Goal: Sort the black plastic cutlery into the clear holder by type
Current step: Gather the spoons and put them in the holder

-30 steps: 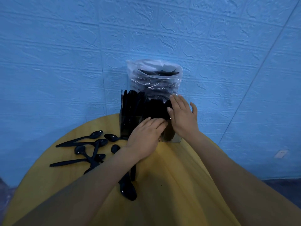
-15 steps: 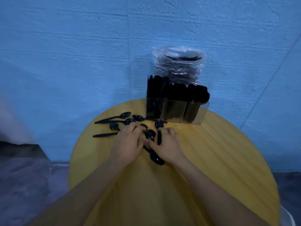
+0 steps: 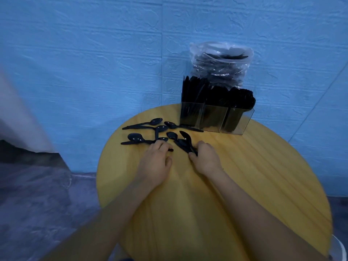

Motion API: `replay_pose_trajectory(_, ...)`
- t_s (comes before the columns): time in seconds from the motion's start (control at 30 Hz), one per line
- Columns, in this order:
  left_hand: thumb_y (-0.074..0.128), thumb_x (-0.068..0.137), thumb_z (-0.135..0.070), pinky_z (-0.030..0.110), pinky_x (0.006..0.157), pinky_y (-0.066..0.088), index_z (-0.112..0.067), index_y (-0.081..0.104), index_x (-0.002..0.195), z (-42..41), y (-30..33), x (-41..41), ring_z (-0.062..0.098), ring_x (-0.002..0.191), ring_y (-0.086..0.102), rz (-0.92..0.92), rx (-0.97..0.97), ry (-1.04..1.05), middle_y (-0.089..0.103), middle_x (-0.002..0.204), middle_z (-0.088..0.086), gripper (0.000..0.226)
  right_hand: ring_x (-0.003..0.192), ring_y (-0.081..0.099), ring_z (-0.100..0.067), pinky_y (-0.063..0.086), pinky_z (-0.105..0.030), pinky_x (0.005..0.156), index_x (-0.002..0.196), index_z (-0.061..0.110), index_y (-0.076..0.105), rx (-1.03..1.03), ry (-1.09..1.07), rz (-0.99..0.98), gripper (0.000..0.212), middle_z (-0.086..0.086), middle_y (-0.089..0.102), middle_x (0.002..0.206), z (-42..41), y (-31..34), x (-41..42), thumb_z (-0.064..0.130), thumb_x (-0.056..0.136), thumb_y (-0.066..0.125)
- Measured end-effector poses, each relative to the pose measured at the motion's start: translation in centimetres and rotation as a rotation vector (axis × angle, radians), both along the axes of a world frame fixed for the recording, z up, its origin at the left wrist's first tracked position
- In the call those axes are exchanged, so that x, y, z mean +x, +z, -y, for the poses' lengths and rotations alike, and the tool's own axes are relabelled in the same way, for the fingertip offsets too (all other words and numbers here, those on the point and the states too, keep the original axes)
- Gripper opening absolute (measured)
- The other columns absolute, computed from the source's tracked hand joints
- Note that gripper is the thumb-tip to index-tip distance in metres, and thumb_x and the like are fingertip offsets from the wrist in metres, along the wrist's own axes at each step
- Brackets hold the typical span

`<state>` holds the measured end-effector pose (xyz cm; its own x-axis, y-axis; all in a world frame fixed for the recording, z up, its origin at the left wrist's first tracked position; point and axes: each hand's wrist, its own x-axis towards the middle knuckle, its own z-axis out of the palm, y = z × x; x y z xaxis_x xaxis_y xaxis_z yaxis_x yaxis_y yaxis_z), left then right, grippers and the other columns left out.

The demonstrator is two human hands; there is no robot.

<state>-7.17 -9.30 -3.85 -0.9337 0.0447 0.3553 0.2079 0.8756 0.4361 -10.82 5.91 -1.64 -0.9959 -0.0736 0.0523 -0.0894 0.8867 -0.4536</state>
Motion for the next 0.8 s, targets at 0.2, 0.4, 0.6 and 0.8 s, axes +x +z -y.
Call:
replay_pose_trajectory(0.2, 0.049, 0.094, -0.02, 0.021, 0.099, 0.033, -0.019, 0.052, 0.128, 0.0, 0.2, 0.0, 0.008, 0.119, 0.042, 0.002, -0.004, -0.005, 0.046, 0.129, -0.005, 0.034, 0.081, 0.05, -0.024, 0.035, -0.031, 0.064, 0.088, 0.009, 0.051, -0.019, -0.005, 0.069, 0.017, -0.01, 0.056, 0.092, -1.0, 0.4, -0.5, 0.022, 0.098, 0.046)
replay_pose_trajectory(0.4, 0.05, 0.094, -0.022, 0.021, 0.095, 0.036, -0.019, 0.054, 0.126, -0.7, 0.4, -0.6, 0.01, 0.118, 0.043, -0.008, 0.036, 0.013, 0.049, 0.125, -0.004, 0.032, 0.058, 0.038, -0.011, 0.024, -0.025, 0.048, 0.072, 0.013, 0.041, -0.187, -0.014, 0.095, 0.029, 0.001, 0.042, 0.067, -2.7, 0.8, -0.9, 0.021, 0.099, 0.045)
replay_pose_trajectory(0.6, 0.043, 0.098, -0.031, 0.022, 0.084, 0.035, -0.014, 0.061, 0.115, -4.0, 1.0, -2.1, 0.014, 0.106, 0.045, -0.049, 0.158, -0.021, 0.056, 0.11, 0.0, 0.031, 0.058, 0.048, -0.016, 0.036, -0.027, 0.055, 0.079, 0.009, 0.058, -0.649, 0.071, 0.079, 0.021, -0.002, 0.053, 0.064, -3.0, 1.3, -0.3, 0.021, 0.096, 0.053)
replay_pose_trajectory(0.8, 0.043, 0.097, -0.032, 0.032, 0.061, 0.04, -0.009, 0.064, 0.087, -5.9, 1.2, -3.3, 0.018, 0.075, 0.052, -0.041, 0.526, -0.055, 0.057, 0.078, 0.005, 0.033, 0.066, 0.055, -0.016, 0.044, -0.023, 0.061, 0.089, -0.003, 0.063, -0.944, 0.113, 0.104, 0.021, -0.011, 0.06, 0.074, -2.6, 0.7, 0.1, 0.016, 0.095, 0.055)
